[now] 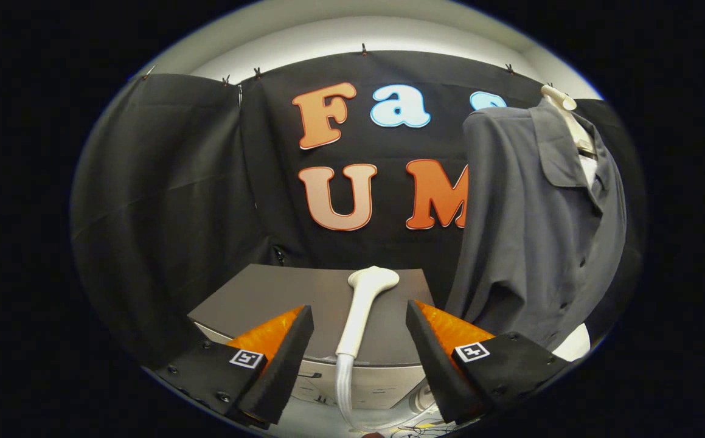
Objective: Iron the clothes twice with a garment steamer, once on the left side and once on the right side.
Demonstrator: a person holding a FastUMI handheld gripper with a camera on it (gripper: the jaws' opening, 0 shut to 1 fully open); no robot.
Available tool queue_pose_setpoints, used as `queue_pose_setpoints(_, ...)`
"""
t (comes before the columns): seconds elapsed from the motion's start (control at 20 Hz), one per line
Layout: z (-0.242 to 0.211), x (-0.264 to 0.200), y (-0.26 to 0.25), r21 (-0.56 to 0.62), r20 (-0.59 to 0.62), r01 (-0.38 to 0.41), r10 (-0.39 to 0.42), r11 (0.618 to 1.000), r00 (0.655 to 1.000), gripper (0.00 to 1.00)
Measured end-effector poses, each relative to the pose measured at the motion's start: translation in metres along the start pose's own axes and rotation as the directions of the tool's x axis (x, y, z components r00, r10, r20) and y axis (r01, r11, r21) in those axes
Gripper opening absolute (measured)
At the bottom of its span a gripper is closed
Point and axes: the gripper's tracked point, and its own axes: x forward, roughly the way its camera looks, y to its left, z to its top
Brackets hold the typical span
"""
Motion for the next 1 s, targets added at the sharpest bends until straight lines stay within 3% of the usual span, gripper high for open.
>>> queue_pose_setpoints(0.5, -0.039, 0.105, 0.015, 0.042, -0.193, 0.019, -0.011, 0.999, 0.981, 0.99)
queue_pose_setpoints(0.8, -0.056, 0.155, -0.001, 0.042, -0.286, 0.073, -0.058, 0.996, 0.956, 0.99)
queue_pose_setpoints(1.0, -0.072, 0.179, -0.012, 0.013, -0.340, 0.116, -0.105, 0.993, 0.934, 0.90)
